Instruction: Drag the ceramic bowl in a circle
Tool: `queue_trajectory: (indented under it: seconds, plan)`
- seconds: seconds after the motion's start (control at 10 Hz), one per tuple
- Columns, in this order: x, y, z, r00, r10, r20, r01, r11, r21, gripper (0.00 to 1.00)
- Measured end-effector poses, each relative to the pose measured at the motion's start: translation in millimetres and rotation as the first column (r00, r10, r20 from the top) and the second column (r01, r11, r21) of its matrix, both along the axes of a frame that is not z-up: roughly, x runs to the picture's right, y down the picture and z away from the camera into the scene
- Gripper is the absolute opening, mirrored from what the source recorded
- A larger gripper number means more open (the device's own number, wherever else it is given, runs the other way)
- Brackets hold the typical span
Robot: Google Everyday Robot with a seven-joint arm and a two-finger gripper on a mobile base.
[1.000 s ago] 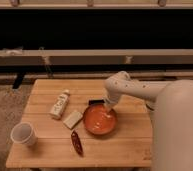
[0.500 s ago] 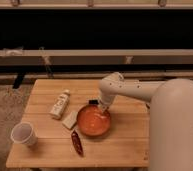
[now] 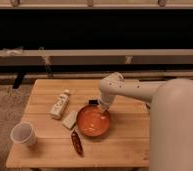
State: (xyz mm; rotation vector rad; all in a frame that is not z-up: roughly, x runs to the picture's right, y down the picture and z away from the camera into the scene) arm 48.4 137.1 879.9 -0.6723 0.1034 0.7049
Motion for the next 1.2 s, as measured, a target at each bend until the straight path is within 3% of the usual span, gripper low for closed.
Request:
queue_trajectory:
  seconds: [0.3, 0.5, 0.7, 0.9, 1.2]
  plan:
    - [-18, 20, -44.8, 0.998, -0.042, 0.044, 0.043, 0.9991, -0.007, 0.00]
    - [-36, 48, -97.1, 0.996, -0.070, 0.057, 0.071, 0.9975, -0.003, 0.00]
    - [-42, 65, -133.4, 0.995, -0.092, 0.044, 0.092, 0.9957, -0.003, 0.00]
    - [-31, 84, -168.4, 0.995, -0.099, -0.010, 0.099, 0.9951, 0.001, 0.00]
    - [28, 86, -207.8, 0.986, -0.095, -0.134, 0.096, 0.9954, 0.002, 0.00]
